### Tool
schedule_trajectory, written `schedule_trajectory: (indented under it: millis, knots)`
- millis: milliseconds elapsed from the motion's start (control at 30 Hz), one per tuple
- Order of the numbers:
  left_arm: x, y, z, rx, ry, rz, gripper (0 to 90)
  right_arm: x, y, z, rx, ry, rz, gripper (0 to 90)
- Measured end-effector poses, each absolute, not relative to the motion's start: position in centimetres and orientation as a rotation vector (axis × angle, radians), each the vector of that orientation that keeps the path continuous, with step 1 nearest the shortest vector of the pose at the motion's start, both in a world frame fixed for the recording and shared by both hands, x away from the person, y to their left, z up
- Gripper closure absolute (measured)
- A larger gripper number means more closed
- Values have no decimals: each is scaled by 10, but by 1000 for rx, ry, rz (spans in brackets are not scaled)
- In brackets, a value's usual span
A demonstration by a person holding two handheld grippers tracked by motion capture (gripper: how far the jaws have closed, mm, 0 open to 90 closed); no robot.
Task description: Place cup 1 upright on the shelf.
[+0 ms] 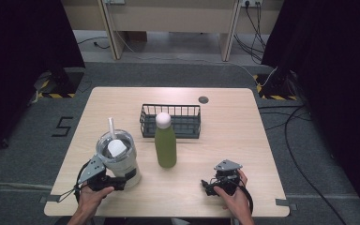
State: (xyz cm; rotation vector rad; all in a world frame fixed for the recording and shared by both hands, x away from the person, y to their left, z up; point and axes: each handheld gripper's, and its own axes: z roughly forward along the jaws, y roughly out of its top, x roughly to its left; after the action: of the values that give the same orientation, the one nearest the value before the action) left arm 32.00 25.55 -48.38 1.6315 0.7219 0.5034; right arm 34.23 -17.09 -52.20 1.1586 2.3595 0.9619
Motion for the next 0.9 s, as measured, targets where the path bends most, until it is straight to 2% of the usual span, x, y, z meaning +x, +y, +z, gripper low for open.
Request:
schedule_trajectory:
  millis: [500, 900]
  knots:
    - [363, 264, -445, 1609, 715, 563, 108, 342, -171, -522, 1158, 2360, 962, 4]
    - [390, 263, -417, 1617, 706, 556, 108, 342, -171, -522, 1158, 2360, 962, 4]
